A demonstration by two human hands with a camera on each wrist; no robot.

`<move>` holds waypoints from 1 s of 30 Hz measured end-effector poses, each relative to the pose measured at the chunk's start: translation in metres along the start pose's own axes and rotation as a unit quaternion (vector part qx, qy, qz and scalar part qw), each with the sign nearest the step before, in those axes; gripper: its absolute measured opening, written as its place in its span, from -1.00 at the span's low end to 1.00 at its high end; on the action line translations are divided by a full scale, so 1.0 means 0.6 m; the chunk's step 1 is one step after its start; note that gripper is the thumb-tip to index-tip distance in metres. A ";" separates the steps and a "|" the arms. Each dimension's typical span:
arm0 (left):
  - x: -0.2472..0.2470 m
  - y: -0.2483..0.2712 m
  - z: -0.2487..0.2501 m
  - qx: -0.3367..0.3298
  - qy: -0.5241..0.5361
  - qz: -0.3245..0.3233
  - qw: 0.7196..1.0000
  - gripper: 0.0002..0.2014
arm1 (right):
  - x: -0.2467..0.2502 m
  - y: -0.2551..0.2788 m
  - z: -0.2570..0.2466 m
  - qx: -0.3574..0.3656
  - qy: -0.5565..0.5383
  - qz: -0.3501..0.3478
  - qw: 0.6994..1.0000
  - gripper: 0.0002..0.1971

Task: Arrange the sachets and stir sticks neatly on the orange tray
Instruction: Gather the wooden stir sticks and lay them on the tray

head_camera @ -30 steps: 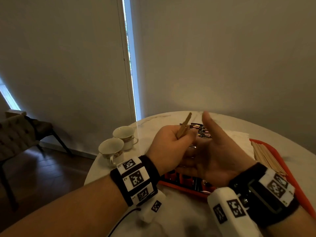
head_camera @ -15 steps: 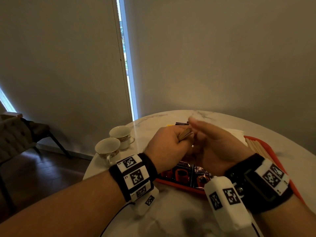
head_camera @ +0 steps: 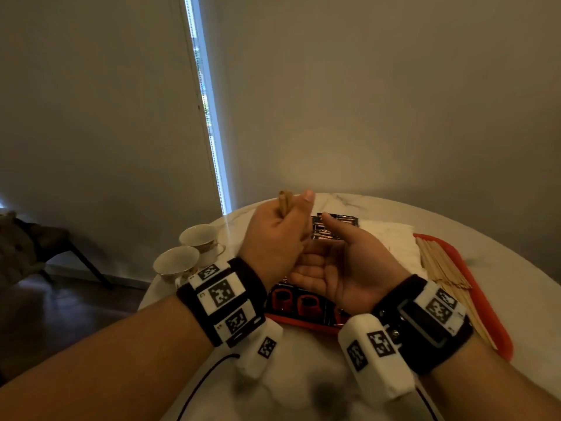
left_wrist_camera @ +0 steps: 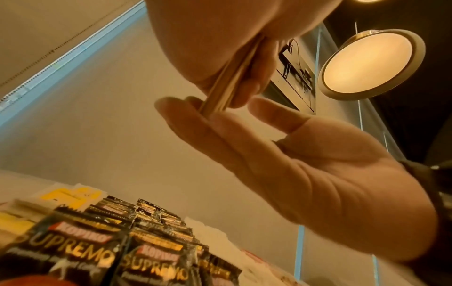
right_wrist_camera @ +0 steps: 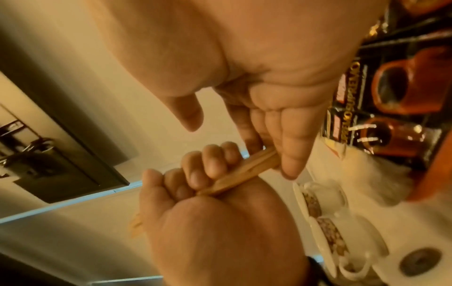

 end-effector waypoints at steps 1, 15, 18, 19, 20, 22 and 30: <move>0.005 -0.003 -0.001 -0.006 0.002 0.004 1.000 -0.43 | 0.004 0.003 -0.005 0.009 0.010 0.014 1.000 -0.41; -0.171 -0.030 -0.125 0.326 0.249 -0.025 0.911 -0.57 | 0.095 0.124 -0.171 0.187 0.532 0.194 0.803 -0.86; -0.232 -0.033 -0.134 0.348 0.214 -0.074 0.910 -0.61 | 0.148 0.144 -0.173 0.168 0.472 0.214 0.839 -0.85; -0.251 -0.030 -0.143 0.366 0.196 -0.086 0.905 -0.61 | 0.167 0.152 -0.169 0.157 0.450 0.224 0.850 -0.85; -0.266 -0.025 -0.153 0.386 0.177 -0.090 0.901 -0.60 | 0.186 0.159 -0.162 0.139 0.434 0.237 0.858 -0.84; -0.290 -0.012 -0.171 0.423 0.125 -0.093 0.892 -0.54 | 0.234 0.174 -0.141 0.087 0.419 0.279 0.860 -0.86; -0.309 0.022 -0.209 0.439 -0.090 -0.160 0.880 -0.50 | 0.393 0.218 -0.062 -0.112 0.458 0.367 0.802 -0.84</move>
Point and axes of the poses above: each hand's wrist, its own y-axis away from the middle knuckle, its own x-axis out of the back of the hand, z = x × y, the point moved 9 cm from there along -y, towards the middle knuckle, and after that the axes turned 14 degrees about y, right-handed, at the moved point
